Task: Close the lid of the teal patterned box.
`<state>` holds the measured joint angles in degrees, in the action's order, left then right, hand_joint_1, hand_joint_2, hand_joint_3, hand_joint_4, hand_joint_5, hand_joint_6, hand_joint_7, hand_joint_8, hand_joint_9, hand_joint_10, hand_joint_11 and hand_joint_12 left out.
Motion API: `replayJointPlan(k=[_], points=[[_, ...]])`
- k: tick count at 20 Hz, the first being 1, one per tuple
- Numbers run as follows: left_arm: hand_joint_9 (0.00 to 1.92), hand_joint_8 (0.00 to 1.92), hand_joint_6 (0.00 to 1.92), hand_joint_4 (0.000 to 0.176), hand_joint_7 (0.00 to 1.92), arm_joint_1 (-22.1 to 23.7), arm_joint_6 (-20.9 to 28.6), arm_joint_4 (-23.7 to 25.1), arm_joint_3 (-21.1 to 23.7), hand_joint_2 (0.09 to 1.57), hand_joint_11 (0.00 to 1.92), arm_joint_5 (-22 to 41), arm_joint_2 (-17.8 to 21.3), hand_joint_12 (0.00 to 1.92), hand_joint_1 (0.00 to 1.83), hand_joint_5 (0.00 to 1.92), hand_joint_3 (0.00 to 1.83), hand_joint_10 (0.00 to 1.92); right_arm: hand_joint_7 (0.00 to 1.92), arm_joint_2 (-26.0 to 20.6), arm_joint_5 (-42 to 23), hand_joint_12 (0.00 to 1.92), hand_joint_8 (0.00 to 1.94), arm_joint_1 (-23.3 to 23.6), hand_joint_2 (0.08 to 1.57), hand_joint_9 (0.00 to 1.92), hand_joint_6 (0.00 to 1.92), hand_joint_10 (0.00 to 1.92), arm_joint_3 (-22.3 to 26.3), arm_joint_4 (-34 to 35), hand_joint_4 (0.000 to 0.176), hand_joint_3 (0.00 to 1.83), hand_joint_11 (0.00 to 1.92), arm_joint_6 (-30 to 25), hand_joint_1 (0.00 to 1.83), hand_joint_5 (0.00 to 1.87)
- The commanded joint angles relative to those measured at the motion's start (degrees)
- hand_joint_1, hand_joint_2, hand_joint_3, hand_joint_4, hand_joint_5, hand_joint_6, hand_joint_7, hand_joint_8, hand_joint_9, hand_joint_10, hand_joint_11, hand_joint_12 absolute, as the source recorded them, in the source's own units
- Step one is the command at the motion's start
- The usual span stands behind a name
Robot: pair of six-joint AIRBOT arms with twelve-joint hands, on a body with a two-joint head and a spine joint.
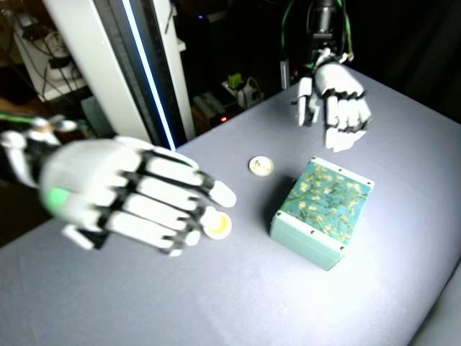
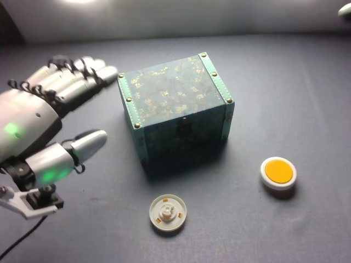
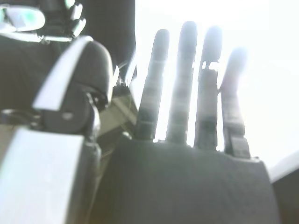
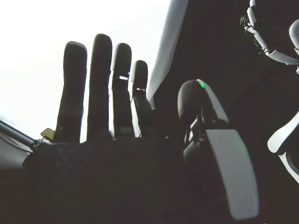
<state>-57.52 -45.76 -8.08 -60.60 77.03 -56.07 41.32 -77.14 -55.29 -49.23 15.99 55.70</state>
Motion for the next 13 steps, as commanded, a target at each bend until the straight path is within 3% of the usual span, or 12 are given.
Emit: replayJointPlan(k=[1, 2, 4, 5, 6, 7, 8, 9, 10, 11, 12, 13], points=[[0.00, 0.00, 0.00, 0.091, 0.00, -0.24, -0.03, -0.35, 0.29, 1.41, 0.00, 8.02, 0.63, 0.05, 0.17, 0.00, 0.00, 0.00, 0.00, -0.81, -10.56, 1.48, 0.21, -0.45, 1.43, 0.00, 0.23, 0.51, 0.46, 0.21, 0.000, 0.00, 0.00, -0.26, 0.17, 0.00], [0.00, 0.00, 0.00, 0.091, 0.00, -0.51, -0.33, -0.95, 0.49, 1.41, 0.00, 8.69, 0.98, 0.05, 0.17, 0.00, 0.00, 0.00, 0.00, -1.29, -12.01, 1.48, 0.21, -1.51, 1.43, 0.00, 0.23, 0.51, 1.00, 0.64, 0.000, 0.00, 0.00, -0.26, 0.17, 0.00], [0.00, 0.00, 0.00, 0.118, 0.00, -1.38, -1.35, -2.11, 1.35, 1.41, 0.00, 11.05, 2.09, 0.00, 0.27, 0.00, 0.00, 0.00, 0.00, -1.89, -15.06, 1.20, 0.00, -3.38, 1.37, 0.00, 0.00, 0.08, 1.80, 1.19, 0.000, 0.00, 0.00, -0.26, 0.18, 0.00], [0.00, 0.00, 0.00, 0.154, 0.00, -1.90, -1.81, -2.68, 1.78, 1.39, 0.00, 12.50, 2.65, 0.00, 0.22, 0.00, 0.00, 0.00, 0.00, -2.15, -16.49, 1.19, 0.00, -4.05, 1.37, 0.00, 0.00, 0.04, 2.16, 1.19, 0.000, 0.00, 0.00, -0.26, 0.20, 0.00], [0.00, 0.00, 0.00, 0.172, 0.00, -2.37, -2.01, -3.13, 2.02, 1.36, 0.00, 14.01, 3.04, 0.00, 0.19, 0.00, 0.00, 0.00, 0.00, -2.37, -17.67, 1.20, 0.00, -4.42, 1.38, 0.00, 0.00, 0.02, 2.50, 1.20, 0.000, 0.00, 0.00, -0.26, 0.21, 0.00], [0.00, 0.00, 0.00, 0.169, 0.00, -2.80, -2.18, -3.50, 2.25, 1.35, 0.00, 15.39, 3.40, 0.00, 0.15, 0.00, 0.00, 0.00, 0.00, -2.53, -18.73, 1.60, 0.00, -4.72, 1.36, 0.00, 0.00, 0.00, 2.85, 1.27, 0.002, 0.00, 0.00, -0.25, 0.22, 0.00], [0.00, 0.00, 0.00, 0.149, 0.00, -3.50, -2.37, -4.02, 2.70, 1.35, 0.00, 17.30, 3.96, 0.00, 0.15, 0.00, 0.00, 0.00, 0.00, -2.69, -19.98, 1.54, 0.00, -5.15, 1.37, 0.00, 0.00, 0.00, 3.18, 1.52, 0.000, 0.00, 0.00, -0.25, 0.21, 0.00], [0.00, 0.00, 0.00, 0.147, 0.00, -3.98, -2.44, -4.45, 2.97, 1.37, 0.00, 18.44, 4.27, 0.00, 0.13, 0.00, 0.00, 0.00, 0.00, -2.78, -20.84, 1.20, 0.00, -5.45, 1.37, 0.00, 0.00, 0.00, 3.34, 1.61, 0.000, 0.00, 0.00, -0.25, 0.22, 0.00], [0.00, 0.00, 0.00, 0.109, 0.00, -4.82, -2.45, -5.03, 3.31, 1.39, 0.00, 20.06, 4.70, 0.00, 0.24, 0.00, 0.00, 0.00, 0.00, -2.96, -22.08, 0.84, 0.00, -5.86, 1.41, 0.00, 0.00, 0.00, 3.60, 1.65, 0.000, 0.01, 0.00, -0.25, 0.29, 0.00], [0.00, 0.00, 0.00, 0.131, 0.00, -5.49, -2.62, -5.57, 3.59, 1.39, 0.00, 21.71, 5.14, 0.00, 0.27, 0.00, 0.00, 0.00, 0.00, -3.29, -23.28, 0.76, 0.00, -6.29, 1.40, 0.00, 0.00, 0.00, 3.97, 1.51, 0.001, 0.00, 0.00, -0.25, 0.33, 0.00], [0.00, 0.00, 0.00, 0.121, 0.00, -5.45, -3.09, -5.76, 3.96, 1.38, 0.00, 21.99, 5.68, 0.00, 0.38, 0.00, 0.00, 0.00, 0.00, -3.78, -23.79, 0.89, 0.00, -6.61, 1.39, 0.03, 0.00, 0.02, 4.44, 1.19, 0.047, 0.00, 0.00, -0.25, 0.32, 0.00], [0.00, 0.00, 0.00, 0.139, 0.00, -5.18, -3.54, -5.52, 4.03, 1.36, 0.00, 21.99, 5.89, 0.00, 0.45, 0.00, 0.00, 0.00, 0.00, -3.94, -23.80, 1.22, 0.00, -6.62, 1.37, 0.01, 0.00, 0.27, 4.59, 0.78, 0.058, 0.00, 0.00, -0.25, 0.35, 0.00]])
